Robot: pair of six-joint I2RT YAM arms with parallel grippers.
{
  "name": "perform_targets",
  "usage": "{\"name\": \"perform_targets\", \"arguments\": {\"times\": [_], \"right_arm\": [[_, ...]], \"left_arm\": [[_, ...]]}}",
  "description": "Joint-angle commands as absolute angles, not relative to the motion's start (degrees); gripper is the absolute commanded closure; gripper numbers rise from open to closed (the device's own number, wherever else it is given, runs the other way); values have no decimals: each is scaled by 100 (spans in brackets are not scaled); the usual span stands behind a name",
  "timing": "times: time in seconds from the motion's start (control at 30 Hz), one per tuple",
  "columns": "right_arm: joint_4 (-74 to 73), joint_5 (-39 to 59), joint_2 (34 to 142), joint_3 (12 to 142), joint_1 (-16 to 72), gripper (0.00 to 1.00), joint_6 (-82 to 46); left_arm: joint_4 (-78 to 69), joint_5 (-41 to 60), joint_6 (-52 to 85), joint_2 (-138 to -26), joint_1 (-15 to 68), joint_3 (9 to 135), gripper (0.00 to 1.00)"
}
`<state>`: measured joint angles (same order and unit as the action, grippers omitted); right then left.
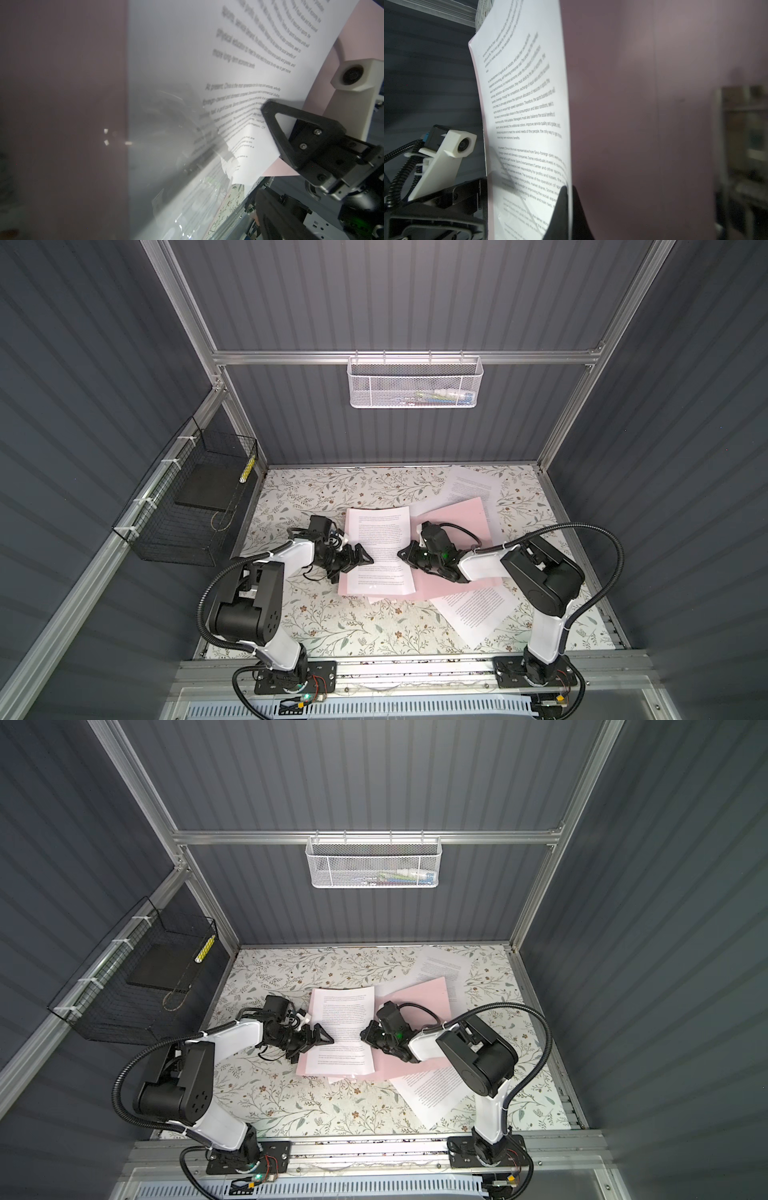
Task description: Put the files into the folder
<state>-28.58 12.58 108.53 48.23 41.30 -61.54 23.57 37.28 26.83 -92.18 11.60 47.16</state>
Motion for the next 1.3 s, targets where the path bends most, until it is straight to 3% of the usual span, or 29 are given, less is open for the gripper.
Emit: {"name": "perform_targets", "arguments": {"times": [0.0, 1.27], "right_arm": [[-2747, 1007, 10920, 4744, 4070, 100, -6205], [-3068, 1397, 11103, 4806, 4412, 100, -6241]], "left_arm": [[2373, 3788, 2743, -9329, 1187, 4623, 5], [2241, 3895, 2797, -9422, 1204, 4604, 5]]}}
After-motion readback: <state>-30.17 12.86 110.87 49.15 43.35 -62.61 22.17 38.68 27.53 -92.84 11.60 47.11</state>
